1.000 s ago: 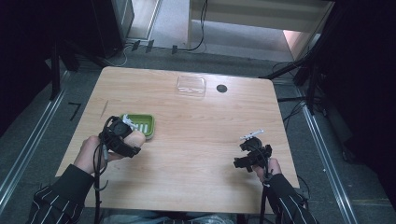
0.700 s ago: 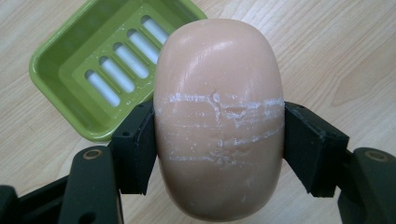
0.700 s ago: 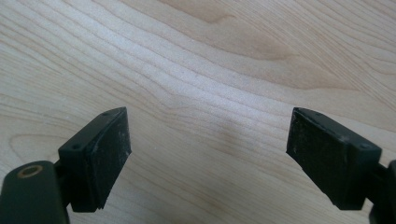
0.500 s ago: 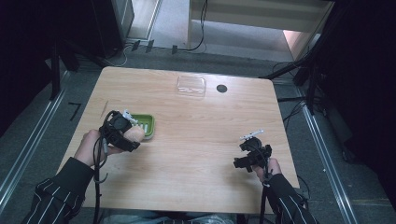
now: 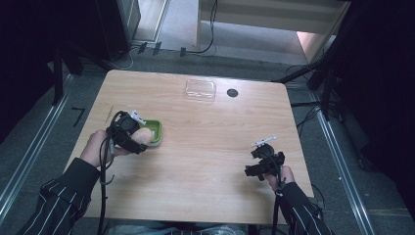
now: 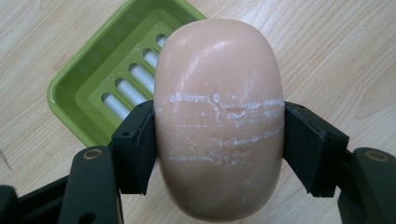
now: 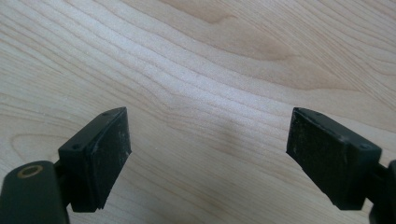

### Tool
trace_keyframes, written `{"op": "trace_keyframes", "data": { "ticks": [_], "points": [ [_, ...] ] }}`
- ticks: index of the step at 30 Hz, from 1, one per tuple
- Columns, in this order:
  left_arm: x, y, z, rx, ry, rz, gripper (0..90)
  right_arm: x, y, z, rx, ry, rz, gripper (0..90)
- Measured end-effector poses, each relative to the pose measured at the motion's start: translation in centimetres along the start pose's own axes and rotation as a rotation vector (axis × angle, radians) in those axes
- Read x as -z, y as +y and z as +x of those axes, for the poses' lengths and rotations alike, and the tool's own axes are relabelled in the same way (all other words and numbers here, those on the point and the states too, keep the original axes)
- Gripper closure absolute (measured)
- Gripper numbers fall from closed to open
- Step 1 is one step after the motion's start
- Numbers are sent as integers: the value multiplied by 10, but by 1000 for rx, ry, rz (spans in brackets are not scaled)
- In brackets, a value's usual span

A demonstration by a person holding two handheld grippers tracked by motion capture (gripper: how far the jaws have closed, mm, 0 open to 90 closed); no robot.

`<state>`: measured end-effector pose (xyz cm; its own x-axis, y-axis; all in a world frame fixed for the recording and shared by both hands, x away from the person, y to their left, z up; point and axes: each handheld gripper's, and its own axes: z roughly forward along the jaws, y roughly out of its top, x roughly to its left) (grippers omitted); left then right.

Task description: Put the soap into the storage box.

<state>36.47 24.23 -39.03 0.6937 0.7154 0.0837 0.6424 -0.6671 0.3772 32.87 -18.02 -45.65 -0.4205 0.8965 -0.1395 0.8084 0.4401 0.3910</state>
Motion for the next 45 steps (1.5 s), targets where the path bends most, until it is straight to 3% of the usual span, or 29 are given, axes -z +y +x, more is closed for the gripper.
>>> {"op": "trace_keyframes", "data": {
  "ticks": [23, 37, 45],
  "points": [
    [-2, 9, 20, -29, 1, -20, 330, -1, 0, 0, 0, -1, 2, 143],
    [-9, 19, 32, -91, 6, -34, 330, -1, 0, 0, -5, -1, 8, 143],
    [-19, 18, 40, -98, 7, -36, 330, -1, 0, 0, -3, -2, 8, 143]
  ]
}}
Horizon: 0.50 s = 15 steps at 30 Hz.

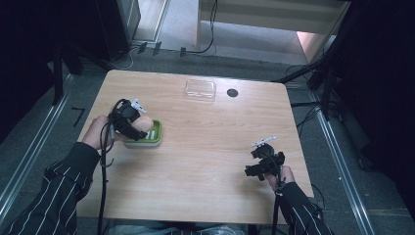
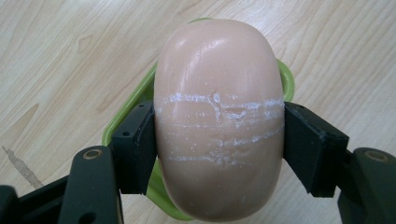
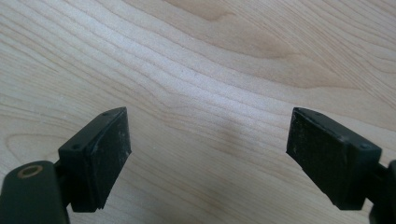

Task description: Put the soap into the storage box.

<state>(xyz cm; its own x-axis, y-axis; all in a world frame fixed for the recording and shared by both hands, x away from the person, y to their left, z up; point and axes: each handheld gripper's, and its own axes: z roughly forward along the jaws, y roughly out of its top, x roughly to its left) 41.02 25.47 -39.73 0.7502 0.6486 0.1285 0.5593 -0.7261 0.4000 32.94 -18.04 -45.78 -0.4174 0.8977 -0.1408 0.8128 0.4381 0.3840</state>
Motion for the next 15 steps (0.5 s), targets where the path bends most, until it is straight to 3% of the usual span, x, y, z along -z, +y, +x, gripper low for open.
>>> {"op": "trace_keyframes", "data": {
  "ticks": [15],
  "points": [
    [-17, -7, 14, -31, -10, 5, 330, 0, 0, 0, 1, 0, 4, 143]
  ]
}}
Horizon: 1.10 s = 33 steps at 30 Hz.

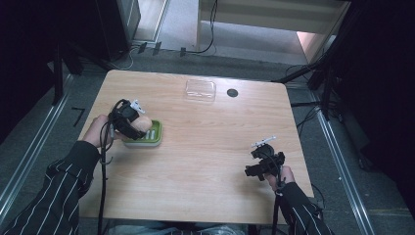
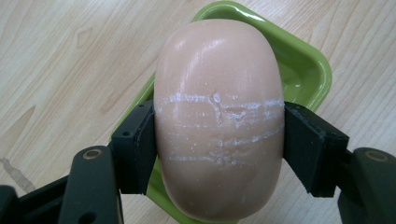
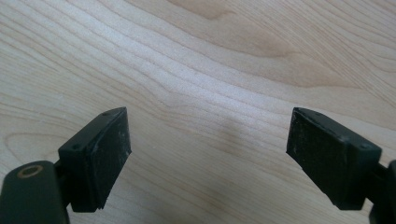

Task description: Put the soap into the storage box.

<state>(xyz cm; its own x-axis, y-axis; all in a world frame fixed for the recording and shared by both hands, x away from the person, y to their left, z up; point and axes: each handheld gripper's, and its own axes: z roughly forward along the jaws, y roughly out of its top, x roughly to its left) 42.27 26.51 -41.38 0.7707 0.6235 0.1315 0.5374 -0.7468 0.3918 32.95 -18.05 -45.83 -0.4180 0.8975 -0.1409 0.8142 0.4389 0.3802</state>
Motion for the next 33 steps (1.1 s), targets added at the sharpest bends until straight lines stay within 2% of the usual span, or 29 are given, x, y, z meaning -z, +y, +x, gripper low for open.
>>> {"op": "trace_keyframes", "data": {
  "ticks": [4, 10, 13, 15, 20, 28, 33],
  "points": [
    [-2, -2, 1, 1, 6, -8, 330, 0, 0, 0, 3, -1, -2, 143],
    [-8, -2, 2, -24, 15, 7, 330, 0, 0, 0, 2, 0, 2, 143],
    [-10, -3, 3, -16, 13, -3, 330, 0, 0, 0, 3, 0, 0, 143],
    [-11, -3, 3, -28, 16, 0, 330, 0, 0, 0, 3, 0, 0, 143],
    [-14, -4, 3, -26, 21, -1, 329, 0, 0, 0, 3, 2, 0, 143],
    [-19, -5, 3, -38, 18, 34, 328, 0, 0, 0, 4, 1, 0, 143],
    [-21, -6, 3, -32, 15, 33, 328, 0, 0, 0, 3, 3, 2, 143]
  ]
}}
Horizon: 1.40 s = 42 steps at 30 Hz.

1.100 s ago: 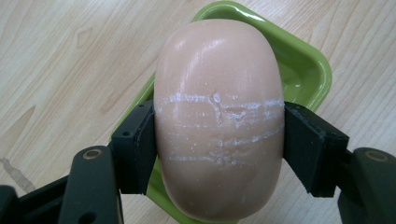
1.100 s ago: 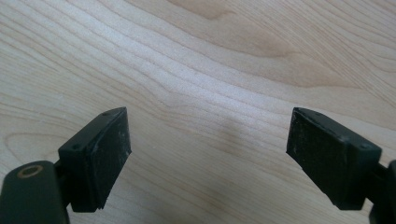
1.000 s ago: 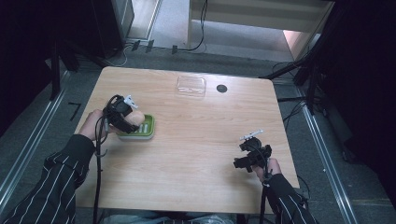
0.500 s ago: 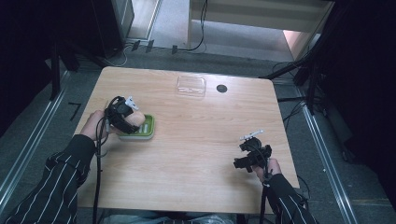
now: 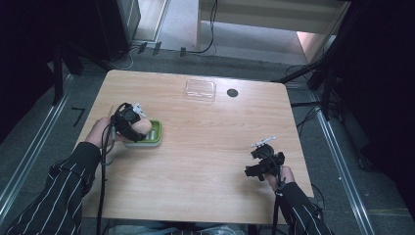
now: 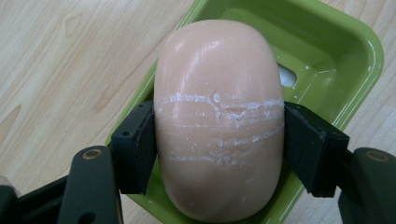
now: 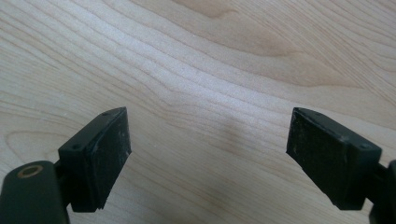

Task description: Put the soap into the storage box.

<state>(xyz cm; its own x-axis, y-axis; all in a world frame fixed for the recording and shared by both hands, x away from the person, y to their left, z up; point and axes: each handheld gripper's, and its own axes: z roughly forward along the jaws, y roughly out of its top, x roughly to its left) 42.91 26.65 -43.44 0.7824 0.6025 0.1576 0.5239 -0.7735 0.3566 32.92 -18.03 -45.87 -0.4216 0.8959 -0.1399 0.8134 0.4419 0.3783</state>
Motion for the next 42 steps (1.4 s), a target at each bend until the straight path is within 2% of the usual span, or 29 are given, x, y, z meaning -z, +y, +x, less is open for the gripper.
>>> {"op": "trace_keyframes", "data": {
  "ticks": [13, 18, 21, 28, 32, 35, 42],
  "points": [
    [-2, -2, 1, -43, -15, 5, 324, 0, 0, 0, 0, -1, 1, 143],
    [1, -3, 1, -45, 2, -24, 324, 0, 0, 0, 3, 1, 0, 143],
    [2, -4, 2, -37, -3, -34, 326, -1, 0, 0, 4, 2, -1, 143],
    [4, -8, 4, -38, -2, -36, 322, -1, 2, 1, 4, 2, 4, 143],
    [7, -7, 5, -27, -15, -56, 307, 0, 1, 0, 2, 0, 6, 143],
    [8, -4, 5, -1, -29, -65, 260, 0, -1, -1, -5, 0, 3, 143],
    [11, 0, 4, 30, -19, -78, 148, 1, -3, -3, -9, -3, -3, 143]
  ]
}}
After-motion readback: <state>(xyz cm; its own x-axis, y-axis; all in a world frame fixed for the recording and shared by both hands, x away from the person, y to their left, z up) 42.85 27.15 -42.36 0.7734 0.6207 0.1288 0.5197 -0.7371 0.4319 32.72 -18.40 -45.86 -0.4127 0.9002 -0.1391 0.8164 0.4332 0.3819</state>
